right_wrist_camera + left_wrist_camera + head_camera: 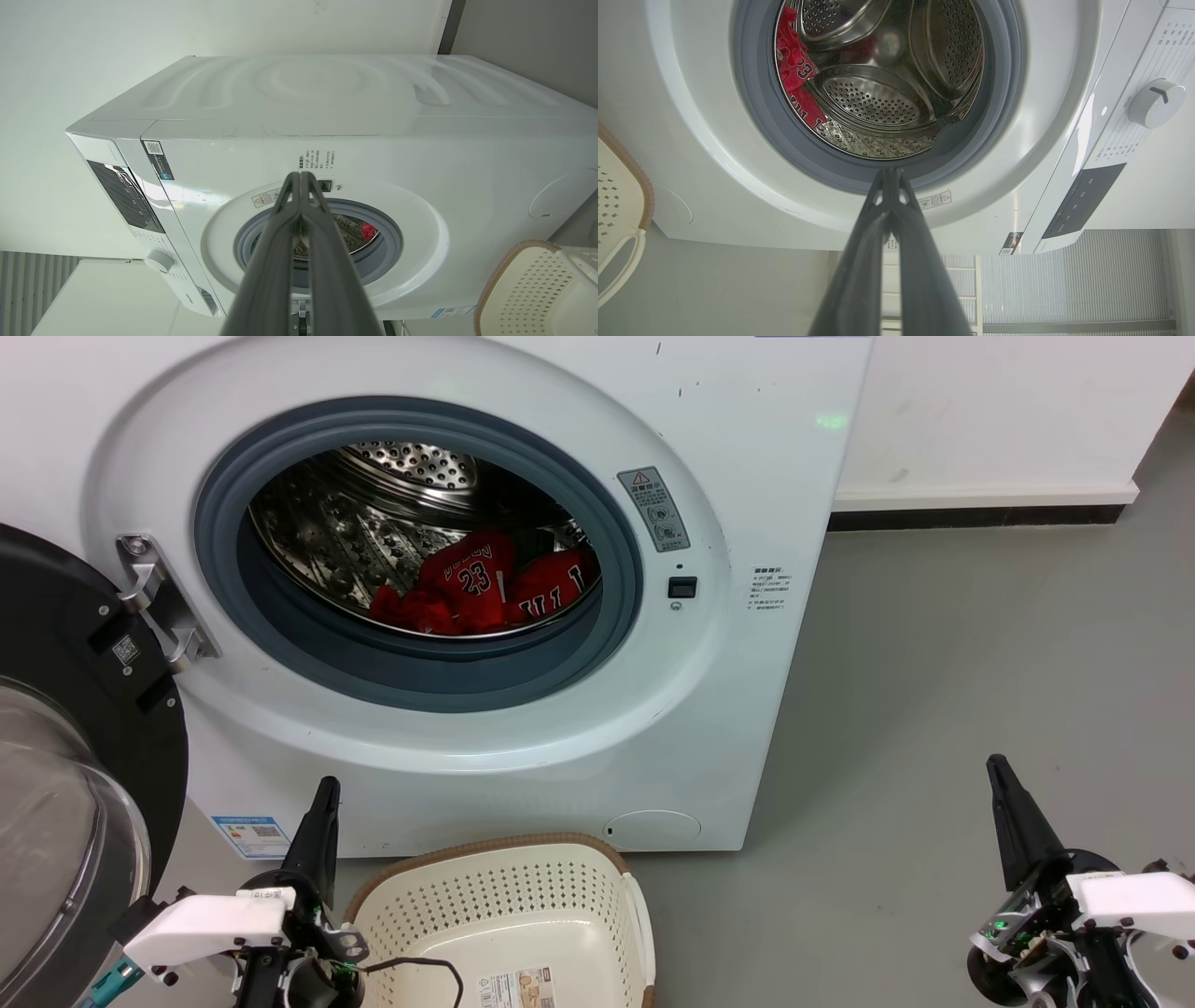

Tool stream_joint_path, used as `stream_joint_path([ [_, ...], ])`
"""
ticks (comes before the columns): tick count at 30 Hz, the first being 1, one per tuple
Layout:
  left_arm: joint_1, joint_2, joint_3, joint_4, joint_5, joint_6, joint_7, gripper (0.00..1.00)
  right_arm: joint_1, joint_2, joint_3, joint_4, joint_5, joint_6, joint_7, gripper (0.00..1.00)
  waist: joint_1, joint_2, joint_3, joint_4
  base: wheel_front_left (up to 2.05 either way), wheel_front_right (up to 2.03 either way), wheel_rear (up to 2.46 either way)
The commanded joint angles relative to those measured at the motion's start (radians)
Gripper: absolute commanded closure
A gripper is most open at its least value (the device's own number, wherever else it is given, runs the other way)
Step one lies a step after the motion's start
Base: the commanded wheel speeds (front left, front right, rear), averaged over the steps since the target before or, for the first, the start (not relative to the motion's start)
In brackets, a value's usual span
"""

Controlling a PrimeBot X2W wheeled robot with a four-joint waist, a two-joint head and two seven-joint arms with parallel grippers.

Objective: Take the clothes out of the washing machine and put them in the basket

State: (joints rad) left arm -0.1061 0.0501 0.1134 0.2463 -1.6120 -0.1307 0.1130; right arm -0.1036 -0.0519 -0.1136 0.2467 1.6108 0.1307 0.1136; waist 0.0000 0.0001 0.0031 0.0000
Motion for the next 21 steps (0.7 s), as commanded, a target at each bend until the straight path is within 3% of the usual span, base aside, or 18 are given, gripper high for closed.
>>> stream_joint_path([
  [1,-0.011,-0.001,0.001,-0.001,0.002,-0.002,0.002,1.00,-0.016,0.004,0.001,-0.001,-0.001,0.000,-0.003,1.00,0.0000,-0.0001,0.000,0.000,0.00,0.00,0.00],
  [11,-0.011,-0.001,0.001,-0.001,0.002,-0.002,0.002,1.00,-0.016,0.004,0.001,-0.001,-0.001,0.000,-0.003,1.00,0.0000,-0.0001,0.000,0.000,0.00,0.00,0.00],
  [12,0.002,0.000,-0.001,0.003,0.000,0.000,0.000,0.00,0.002,0.000,0.000,0.002,0.000,0.000,0.000,0.00,0.0000,-0.0001,0.000,0.000,0.00,0.00,0.00],
  [21,-0.001,-0.001,-0.046,-0.010,0.021,0.000,-0.042,0.00,0.028,0.000,0.009,-0.038,-0.019,0.000,-0.042,0.00,0.0000,-0.0001,0.000,-0.002,0.00,0.00,0.00],
])
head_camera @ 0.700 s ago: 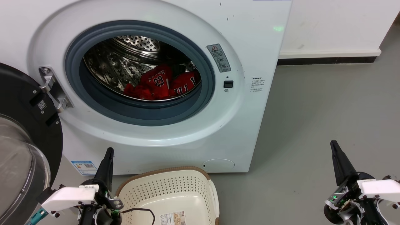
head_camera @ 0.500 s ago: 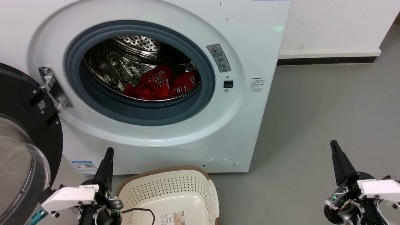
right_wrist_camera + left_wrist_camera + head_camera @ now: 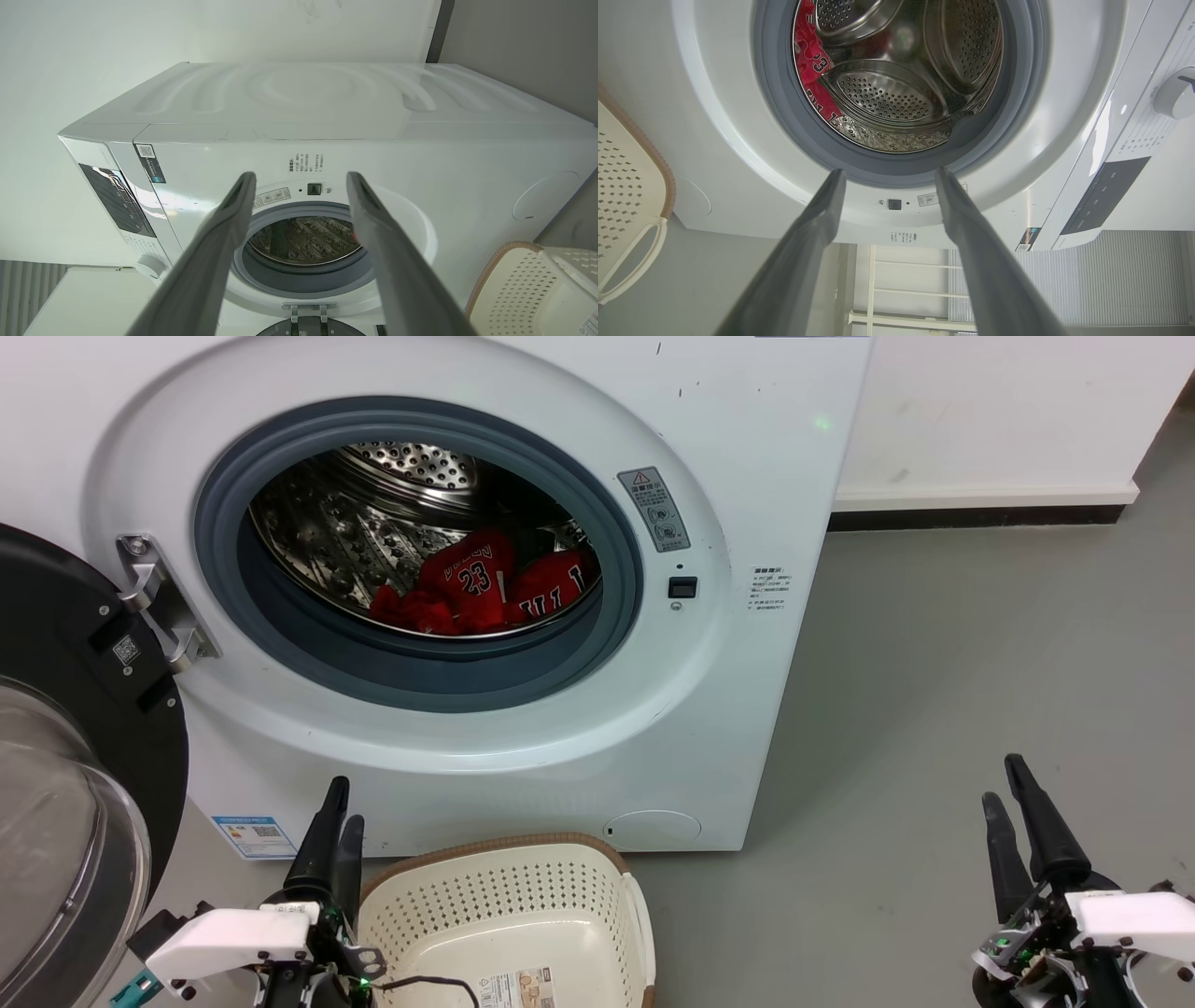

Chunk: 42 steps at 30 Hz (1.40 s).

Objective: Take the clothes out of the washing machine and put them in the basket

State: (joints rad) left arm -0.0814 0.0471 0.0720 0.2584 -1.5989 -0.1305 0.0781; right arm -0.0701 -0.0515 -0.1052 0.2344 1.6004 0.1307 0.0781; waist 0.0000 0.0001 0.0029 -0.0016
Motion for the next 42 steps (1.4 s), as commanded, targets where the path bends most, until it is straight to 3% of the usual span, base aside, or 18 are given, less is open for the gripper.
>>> stream_joint_path([
  [1,-0.026,0.003,-0.006,-0.026,0.015,0.000,-0.012,0.00,-0.002,0.000,0.000,-0.032,-0.015,0.000,-0.011,0.00,0.0000,-0.0001,0.000,0.000,0.00,0.00,0.00],
  [9,-0.030,0.003,-0.016,-0.068,0.119,0.000,-0.049,0.00,0.021,0.000,-0.013,-0.087,-0.130,0.000,-0.048,0.00,0.0000,-0.0001,-0.001,-0.003,0.00,0.00,0.00],
  [26,-0.031,0.003,-0.039,-0.173,0.461,0.000,-0.118,0.00,0.061,0.000,0.006,-0.232,-0.624,0.000,-0.113,0.00,0.0000,-0.0001,0.000,-0.010,0.00,0.00,0.00],
  [42,-0.024,0.003,-0.077,-0.188,0.797,0.000,-0.173,0.00,0.091,0.001,0.011,-0.265,-0.948,0.000,-0.107,0.00,0.0000,-0.0001,0.005,-0.018,0.00,0.00,0.00],
])
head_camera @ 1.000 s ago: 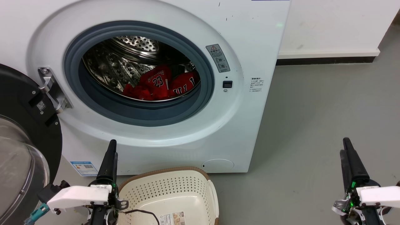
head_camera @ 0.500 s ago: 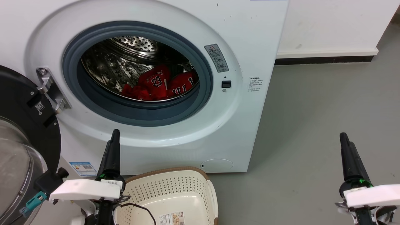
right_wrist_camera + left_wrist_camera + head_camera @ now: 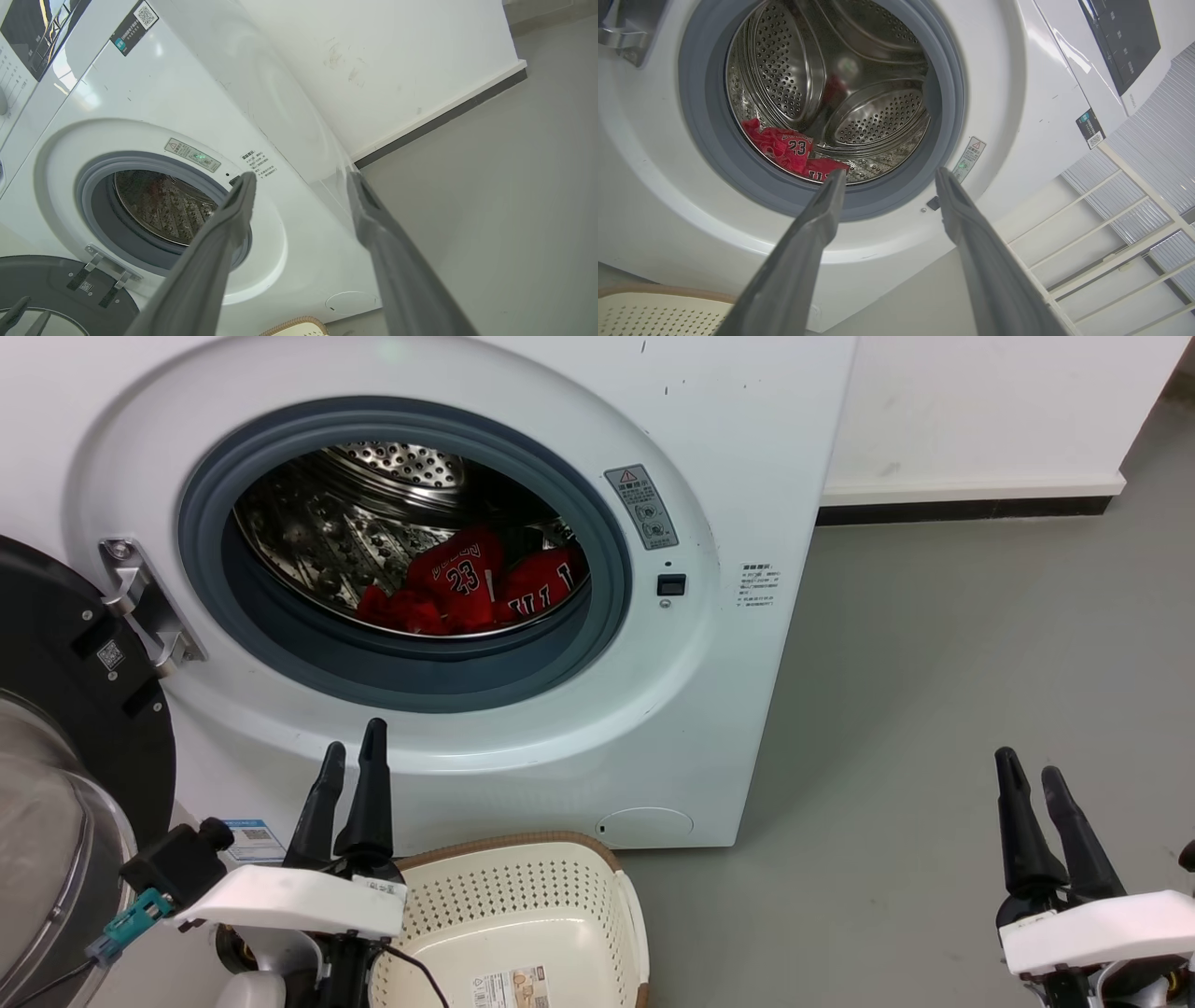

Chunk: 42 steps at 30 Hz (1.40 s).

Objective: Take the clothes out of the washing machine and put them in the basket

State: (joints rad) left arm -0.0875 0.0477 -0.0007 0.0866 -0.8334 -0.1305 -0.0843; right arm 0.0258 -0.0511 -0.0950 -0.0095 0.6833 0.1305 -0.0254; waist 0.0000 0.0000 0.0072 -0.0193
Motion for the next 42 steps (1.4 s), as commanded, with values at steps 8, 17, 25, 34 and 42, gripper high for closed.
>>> stream_joint_path([
  [8,-0.018,0.004,-0.008,-0.020,0.158,0.002,-0.034,0.00,0.005,0.000,0.003,-0.046,-0.147,0.000,-0.014,0.00,0.0000,0.0000,0.007,-0.005,0.00,0.00,0.00],
  [17,-0.012,0.011,-0.018,-0.012,0.304,0.012,-0.059,0.00,0.020,0.001,0.007,-0.077,-0.269,0.000,-0.017,0.00,0.0000,0.0000,0.008,-0.006,0.00,0.00,0.00],
  [25,-0.006,0.016,-0.029,-0.007,0.389,0.023,-0.078,0.00,0.036,0.001,0.004,-0.098,-0.350,0.000,-0.015,0.00,0.0000,0.0000,0.007,-0.007,0.00,0.00,0.00],
  [34,0.001,0.028,-0.040,-0.009,0.488,0.039,-0.100,0.00,0.052,0.001,0.000,-0.116,-0.442,0.000,-0.008,0.00,0.0000,0.0000,0.006,-0.007,0.00,0.00,0.00],
  [42,0.015,0.035,-0.048,-0.005,0.565,0.056,-0.118,0.00,0.067,0.001,-0.005,-0.129,-0.517,0.000,-0.009,0.00,0.0000,0.0000,0.001,-0.002,0.00,0.00,0.00],
])
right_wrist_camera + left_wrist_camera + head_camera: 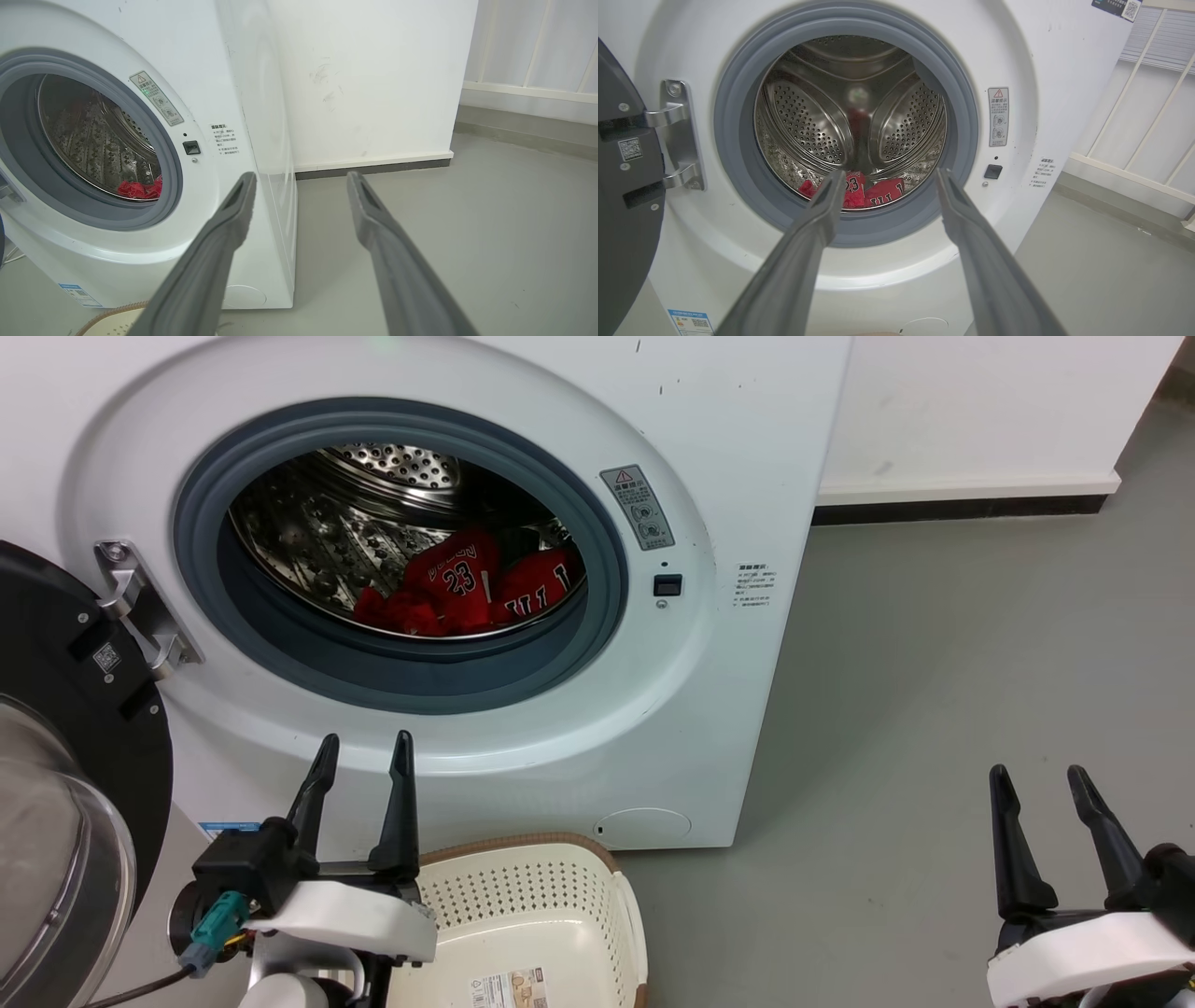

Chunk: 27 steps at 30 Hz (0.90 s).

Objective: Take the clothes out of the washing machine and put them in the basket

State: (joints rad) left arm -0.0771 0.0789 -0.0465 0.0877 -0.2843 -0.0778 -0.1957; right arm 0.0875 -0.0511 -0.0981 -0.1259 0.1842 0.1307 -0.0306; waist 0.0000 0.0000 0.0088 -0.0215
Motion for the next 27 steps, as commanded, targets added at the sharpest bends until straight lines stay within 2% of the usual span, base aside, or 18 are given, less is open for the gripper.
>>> stream_joint_path([
  [1,0.006,0.004,-0.003,-0.007,0.025,0.006,-0.008,0.00,0.008,0.001,-0.002,-0.014,-0.027,0.000,-0.005,0.00,0.0000,0.0000,-0.001,0.001,0.00,0.00,0.00],
  [27,0.019,0.010,-0.006,0.023,0.217,0.056,-0.059,0.00,0.037,0.002,-0.010,-0.047,-0.225,0.000,-0.016,0.00,0.0000,0.0000,0.007,0.009,0.00,0.00,0.00],
])
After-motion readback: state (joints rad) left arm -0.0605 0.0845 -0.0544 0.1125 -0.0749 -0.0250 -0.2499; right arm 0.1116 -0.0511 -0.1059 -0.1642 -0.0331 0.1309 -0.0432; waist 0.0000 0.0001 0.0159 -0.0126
